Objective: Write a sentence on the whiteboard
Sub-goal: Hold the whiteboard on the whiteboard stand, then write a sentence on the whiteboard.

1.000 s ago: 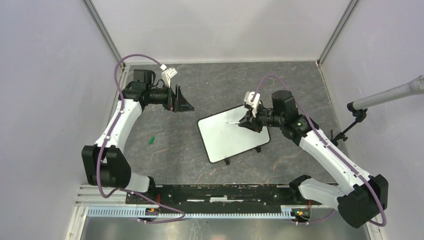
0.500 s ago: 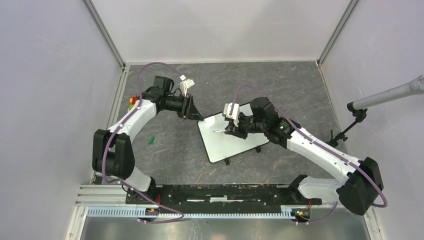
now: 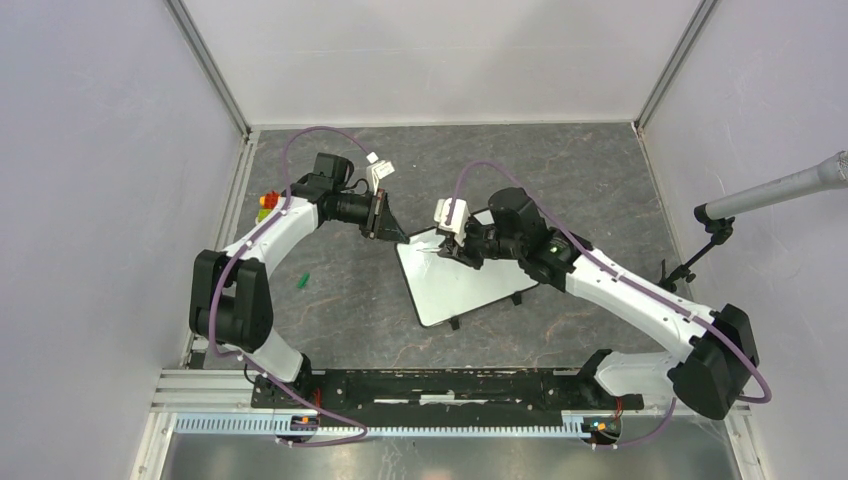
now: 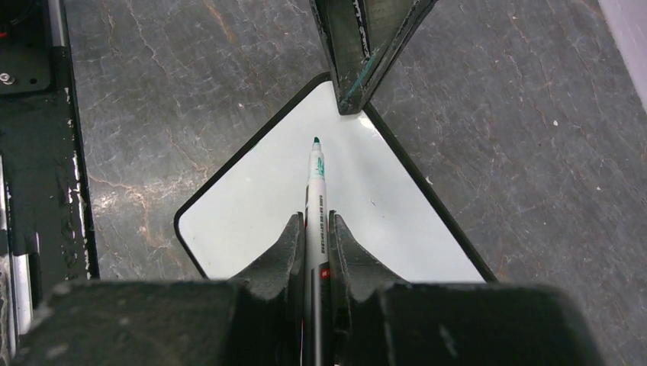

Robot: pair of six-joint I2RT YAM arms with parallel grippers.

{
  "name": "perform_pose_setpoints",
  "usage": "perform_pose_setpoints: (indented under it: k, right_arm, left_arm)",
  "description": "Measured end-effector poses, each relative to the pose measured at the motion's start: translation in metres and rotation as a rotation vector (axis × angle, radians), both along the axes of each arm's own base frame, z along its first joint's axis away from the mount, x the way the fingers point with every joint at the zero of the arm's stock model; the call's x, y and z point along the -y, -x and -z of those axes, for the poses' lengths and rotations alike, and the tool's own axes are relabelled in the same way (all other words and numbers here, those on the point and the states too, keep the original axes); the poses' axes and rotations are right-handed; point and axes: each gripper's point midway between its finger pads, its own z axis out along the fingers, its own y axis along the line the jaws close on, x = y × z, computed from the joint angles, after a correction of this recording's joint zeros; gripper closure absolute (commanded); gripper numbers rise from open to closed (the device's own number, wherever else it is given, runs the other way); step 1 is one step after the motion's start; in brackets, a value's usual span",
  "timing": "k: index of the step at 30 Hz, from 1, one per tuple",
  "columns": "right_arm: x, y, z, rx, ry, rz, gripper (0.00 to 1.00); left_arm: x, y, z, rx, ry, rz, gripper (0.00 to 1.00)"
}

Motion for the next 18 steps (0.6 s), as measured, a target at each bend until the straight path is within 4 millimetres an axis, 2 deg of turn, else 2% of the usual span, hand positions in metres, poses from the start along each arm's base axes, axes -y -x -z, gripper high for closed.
perform_pose_setpoints:
  k: [6,11,18]
  right_arm:
    - [-0.007,0.0,0.009,-0.002,0.029,0.006,1.0]
    - [-0.006,-0.004,0.013,0.005,0.047,0.032,1.0]
    - [-0.007,-0.011,0.007,0.024,0.043,0.056,1.0]
  left_arm:
    - [0.002,0.002,-0.001,0.018,0.011,0.023,0.98]
    - [0.003,0.002,-0.002,0.02,0.013,0.025,0.98]
    - [0.003,0.002,-0.002,0.021,0.013,0.026,0.97]
